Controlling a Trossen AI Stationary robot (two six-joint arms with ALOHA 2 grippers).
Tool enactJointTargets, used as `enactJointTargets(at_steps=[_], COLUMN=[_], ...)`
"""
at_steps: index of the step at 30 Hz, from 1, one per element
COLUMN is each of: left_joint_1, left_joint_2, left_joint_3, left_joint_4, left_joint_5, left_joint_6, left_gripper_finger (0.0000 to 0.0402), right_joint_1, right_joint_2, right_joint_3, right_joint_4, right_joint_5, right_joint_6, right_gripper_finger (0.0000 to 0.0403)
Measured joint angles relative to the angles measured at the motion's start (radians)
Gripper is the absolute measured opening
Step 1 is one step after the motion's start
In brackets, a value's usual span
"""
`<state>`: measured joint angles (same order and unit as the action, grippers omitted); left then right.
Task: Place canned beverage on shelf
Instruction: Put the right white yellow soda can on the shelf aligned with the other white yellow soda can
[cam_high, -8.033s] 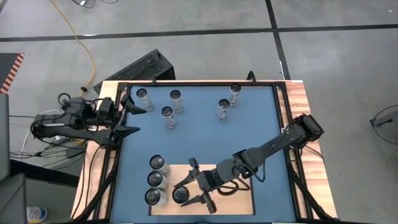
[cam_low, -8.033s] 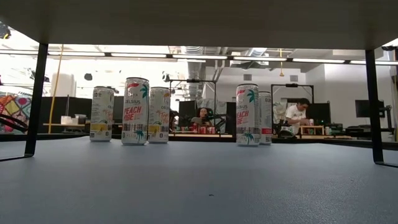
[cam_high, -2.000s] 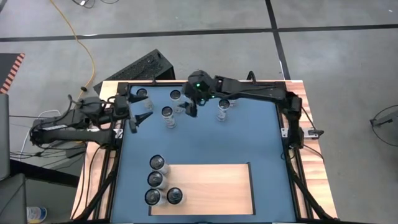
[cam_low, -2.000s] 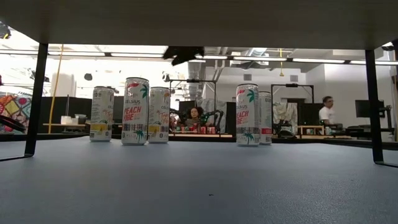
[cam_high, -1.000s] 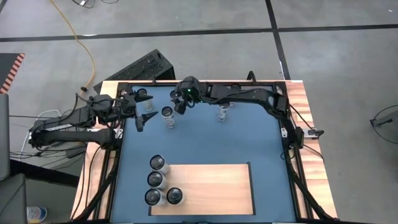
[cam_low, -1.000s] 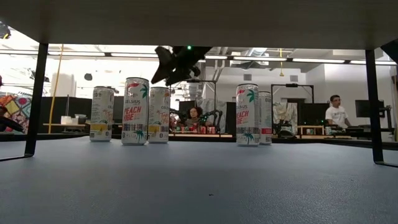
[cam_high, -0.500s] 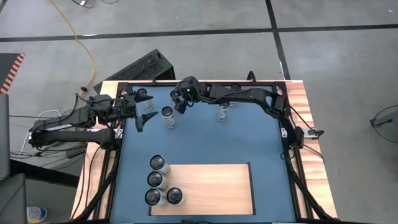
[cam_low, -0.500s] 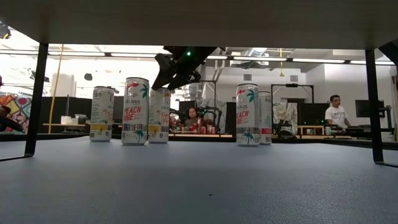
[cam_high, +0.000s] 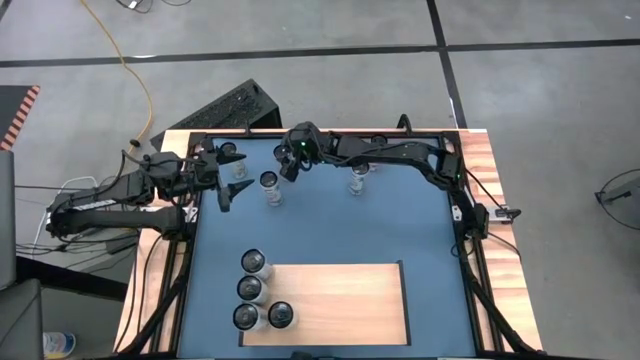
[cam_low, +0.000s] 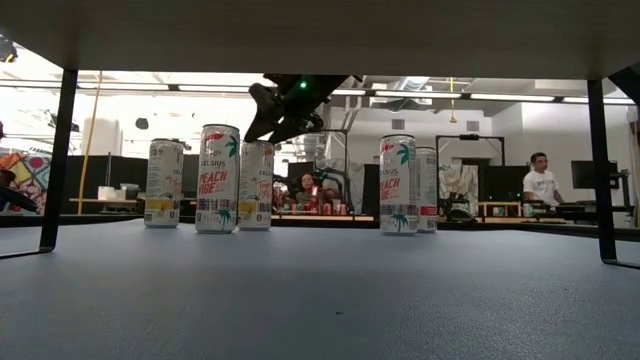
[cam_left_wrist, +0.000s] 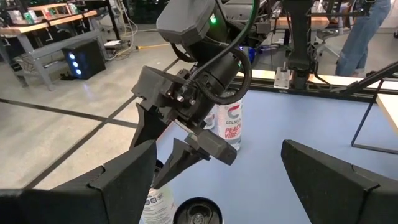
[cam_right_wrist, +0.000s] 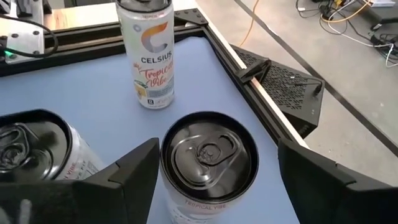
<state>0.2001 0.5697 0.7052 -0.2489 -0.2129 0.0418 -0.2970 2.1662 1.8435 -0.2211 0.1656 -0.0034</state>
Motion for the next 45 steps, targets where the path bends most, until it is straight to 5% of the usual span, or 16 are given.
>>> enactJointTargets(at_steps=[11,23,28,36,45], left_joint_1=[0.000,0.000,0.000,0.000,0.000], left_joint_2=[0.000,0.000,0.000,0.000,0.000], left_joint_3=[0.000,0.000,0.000,0.000,0.000], left_joint_4=[0.000,0.000,-0.006,-0.007,-0.008], left_joint_5=[0.000,0.001,0.001,0.001,0.001], left_joint_6=[0.000,-0.002,-0.002,-0.002,-0.001], left_gripper_finger=[0.0333,0.0333,0.0333,0.0333,0.0333], right_joint_1=[0.000,0.009,0.018,0.043,0.074], right_joint_2=[0.000,-0.004,-0.004,-0.004,-0.004], right_joint_3=[0.000,0.002,0.002,0.002,0.002], right_joint_4=[-0.010,-0.040,-0.044,-0.058,-0.075], right_joint_5=[-0.006,-0.006,-0.006,-0.004,0.011], right_joint_6=[0.015,0.019,0.022,0.020,-0.004], right_gripper_finger=[0.0240,0.0085,0.0061,0.0103,0.0271])
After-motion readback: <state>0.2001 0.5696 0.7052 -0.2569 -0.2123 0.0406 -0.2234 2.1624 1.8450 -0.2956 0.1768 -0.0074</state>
